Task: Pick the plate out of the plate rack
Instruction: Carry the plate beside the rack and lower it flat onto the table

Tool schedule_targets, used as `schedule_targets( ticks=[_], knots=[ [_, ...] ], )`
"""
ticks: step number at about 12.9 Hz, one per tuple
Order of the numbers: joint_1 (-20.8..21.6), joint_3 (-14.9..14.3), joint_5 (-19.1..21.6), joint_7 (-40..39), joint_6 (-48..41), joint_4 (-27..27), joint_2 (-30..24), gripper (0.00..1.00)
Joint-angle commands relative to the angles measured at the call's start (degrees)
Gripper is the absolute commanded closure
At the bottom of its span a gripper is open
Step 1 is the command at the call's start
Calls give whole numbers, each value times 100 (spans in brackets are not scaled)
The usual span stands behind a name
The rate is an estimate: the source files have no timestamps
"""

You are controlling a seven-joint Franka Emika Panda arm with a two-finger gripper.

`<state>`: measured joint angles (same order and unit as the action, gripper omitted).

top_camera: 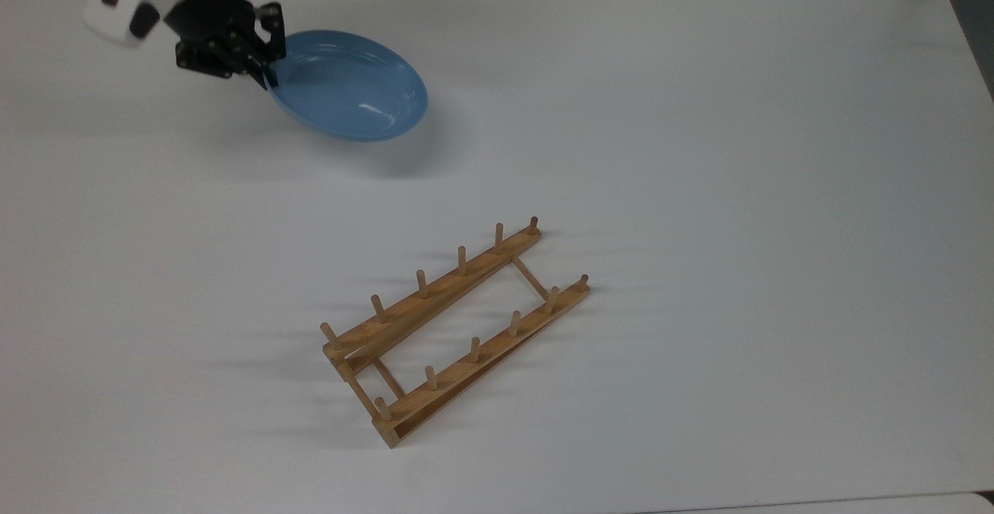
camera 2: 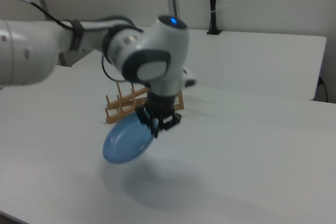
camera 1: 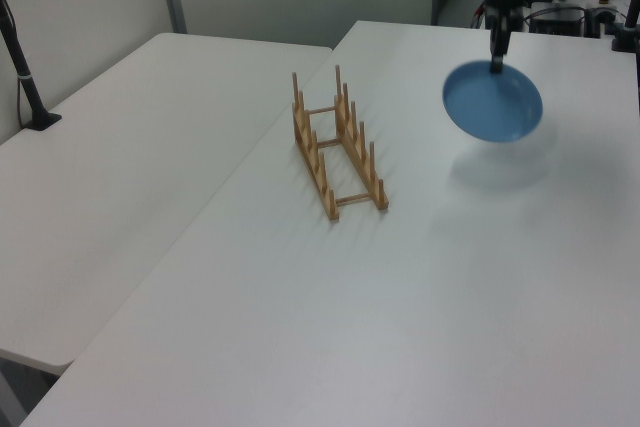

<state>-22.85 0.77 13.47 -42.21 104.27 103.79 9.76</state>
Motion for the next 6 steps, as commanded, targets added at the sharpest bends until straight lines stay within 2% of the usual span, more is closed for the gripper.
schedule_targets(
  ticks=[1, 6],
  knots=[
    [-70, 11, 129, -191, 742, 281, 411, 100],
    [-88, -6, 50, -182, 1148, 484, 729, 100]
  ],
)
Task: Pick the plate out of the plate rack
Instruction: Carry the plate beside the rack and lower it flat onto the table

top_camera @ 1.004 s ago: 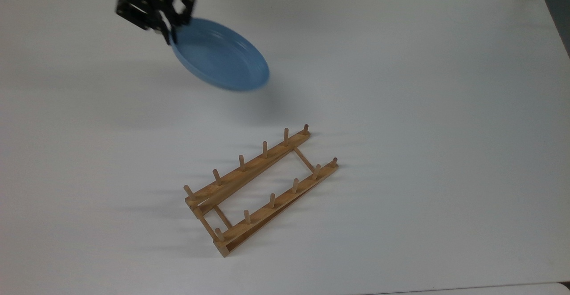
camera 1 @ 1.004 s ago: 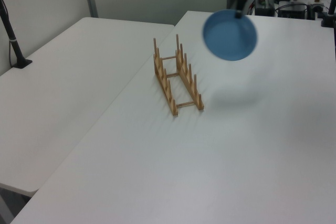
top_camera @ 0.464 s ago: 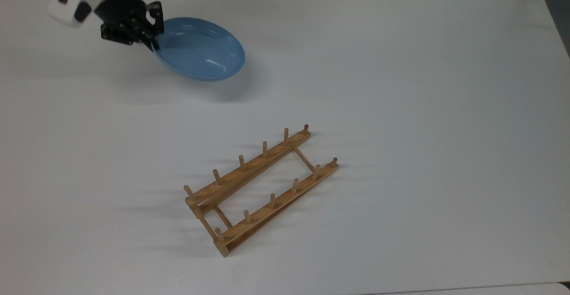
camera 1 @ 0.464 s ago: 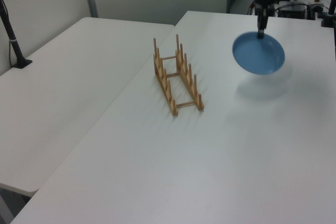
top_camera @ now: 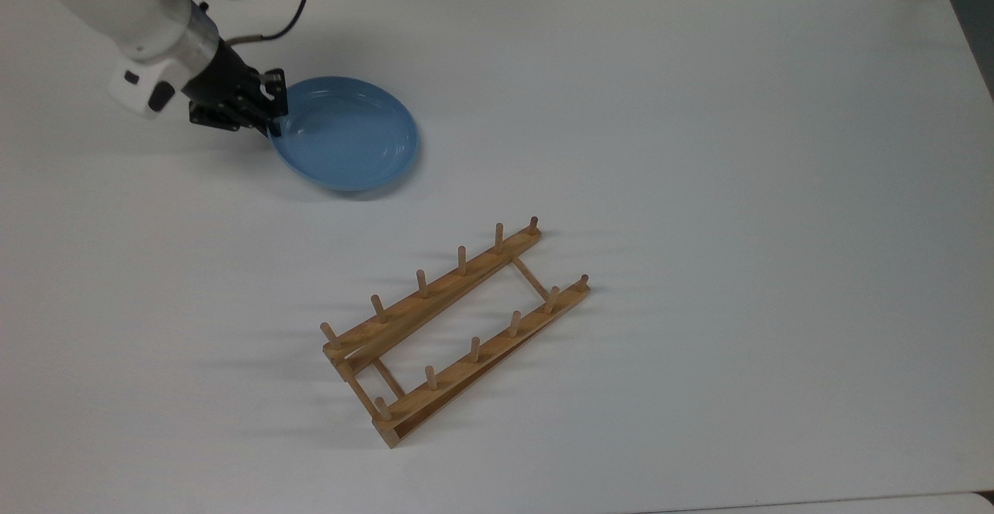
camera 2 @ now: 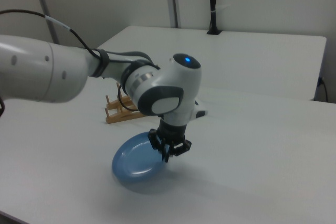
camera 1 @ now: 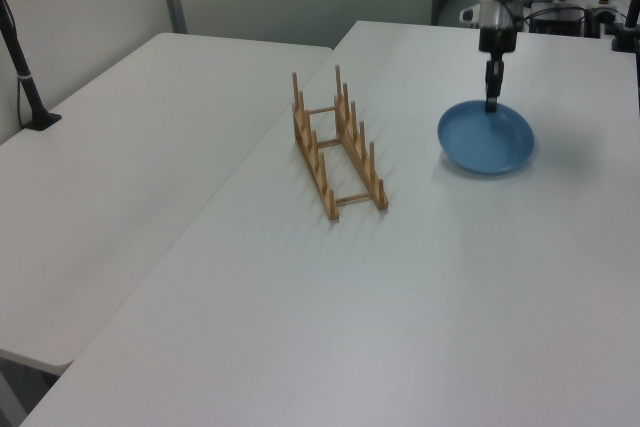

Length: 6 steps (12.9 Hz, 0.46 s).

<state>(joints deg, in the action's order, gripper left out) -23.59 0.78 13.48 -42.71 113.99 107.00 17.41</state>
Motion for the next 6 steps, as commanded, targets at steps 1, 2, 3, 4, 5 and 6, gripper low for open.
schedule_targets(
  ticks=[1, 2, 3, 4, 5, 6],
  knots=[
    [-14, -7, 49, -132, 177, 163, -36, 100],
    [-14, -7, 58, -98, 150, 120, -45, 75],
    [-66, -7, 58, -54, 107, 76, -80, 13],
    [-84, -7, 58, -45, 71, 14, -141, 0],
    [-84, -7, 110, -19, 28, -73, -272, 0],
    [-84, -7, 137, 60, -138, -196, -421, 0]
  ],
)
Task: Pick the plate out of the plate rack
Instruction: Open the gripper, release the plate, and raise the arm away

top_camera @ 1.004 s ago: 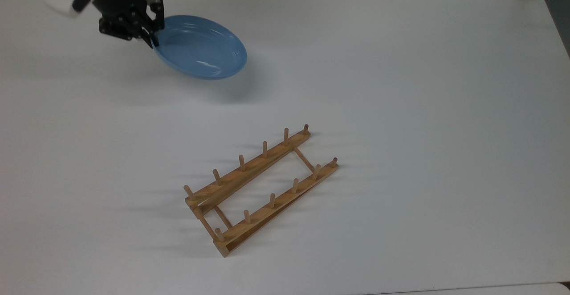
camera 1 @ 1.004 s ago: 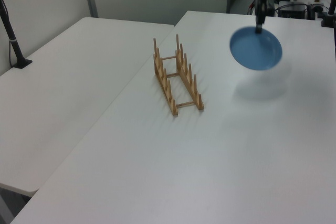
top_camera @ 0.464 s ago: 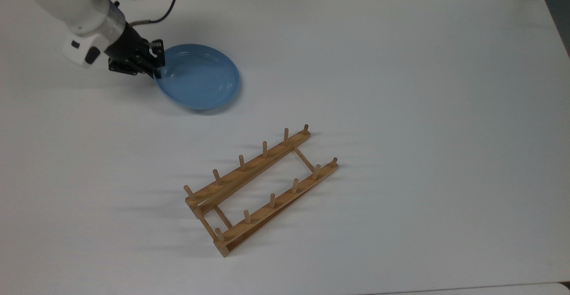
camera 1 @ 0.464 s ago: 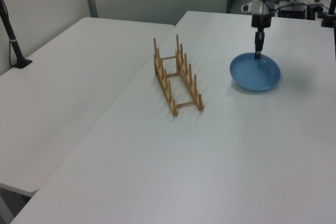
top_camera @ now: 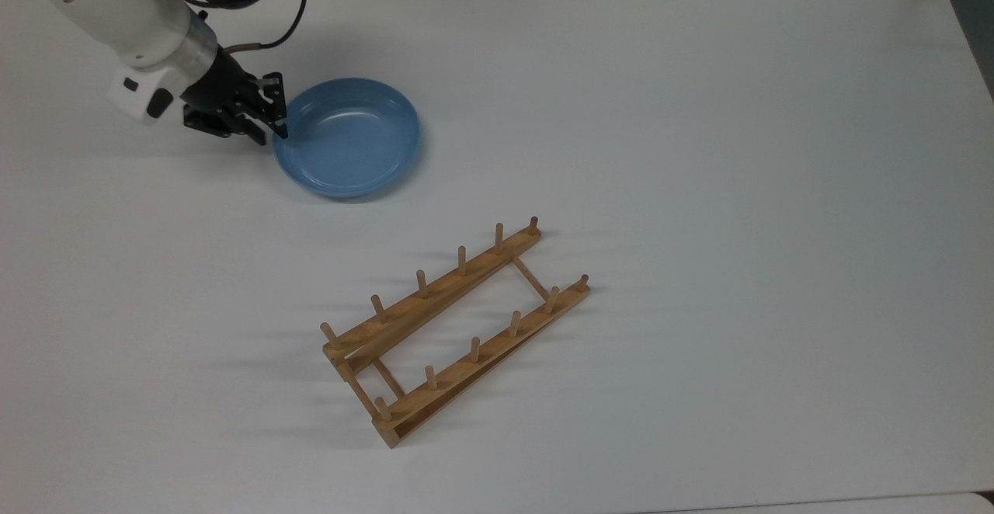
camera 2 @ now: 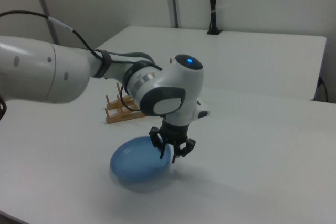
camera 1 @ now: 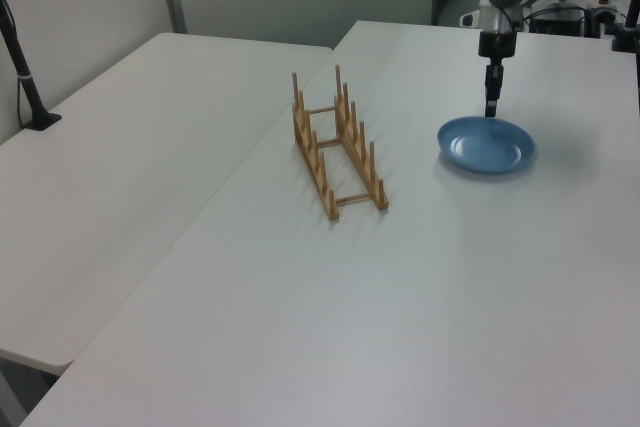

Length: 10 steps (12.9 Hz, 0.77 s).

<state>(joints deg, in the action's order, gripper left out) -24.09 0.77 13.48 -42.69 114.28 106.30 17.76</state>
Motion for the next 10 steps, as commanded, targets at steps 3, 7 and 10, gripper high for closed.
schedule_targets(
  ticks=[3, 7, 10],
  knots=[
    [35, 19, 146, 768, -1080, -767, -1035, 0],
    [378, -24, 137, 2131, -2215, -1094, -2126, 0],
    [930, -121, 50, 3158, -2569, -1182, -2461, 0]
  ],
)
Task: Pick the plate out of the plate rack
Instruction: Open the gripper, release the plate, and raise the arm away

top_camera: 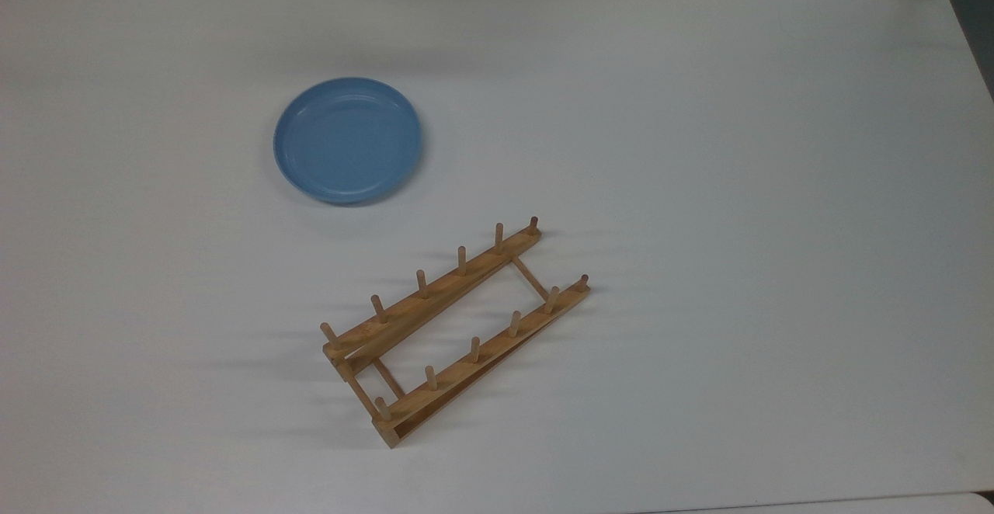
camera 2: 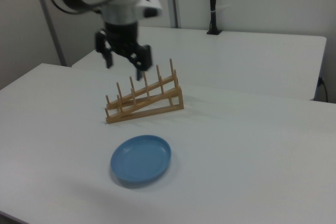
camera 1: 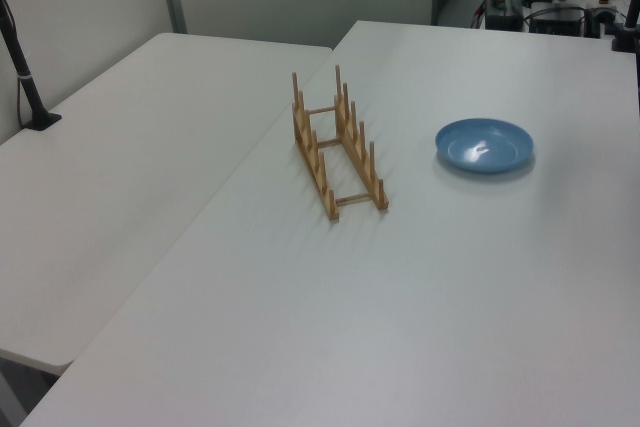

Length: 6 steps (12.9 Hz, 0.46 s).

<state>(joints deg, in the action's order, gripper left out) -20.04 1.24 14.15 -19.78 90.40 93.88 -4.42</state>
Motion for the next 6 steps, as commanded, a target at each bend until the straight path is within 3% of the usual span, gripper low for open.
schedule_targets(
  ticks=[1, 4, 6],
  knots=[
    [824, -185, -87, 1384, -172, 43, -243, 0],
    [1335, -273, -500, 2652, -155, -28, -208, 0],
    [1485, -265, -868, 2594, 3, 7, -191, 0]
  ],
)
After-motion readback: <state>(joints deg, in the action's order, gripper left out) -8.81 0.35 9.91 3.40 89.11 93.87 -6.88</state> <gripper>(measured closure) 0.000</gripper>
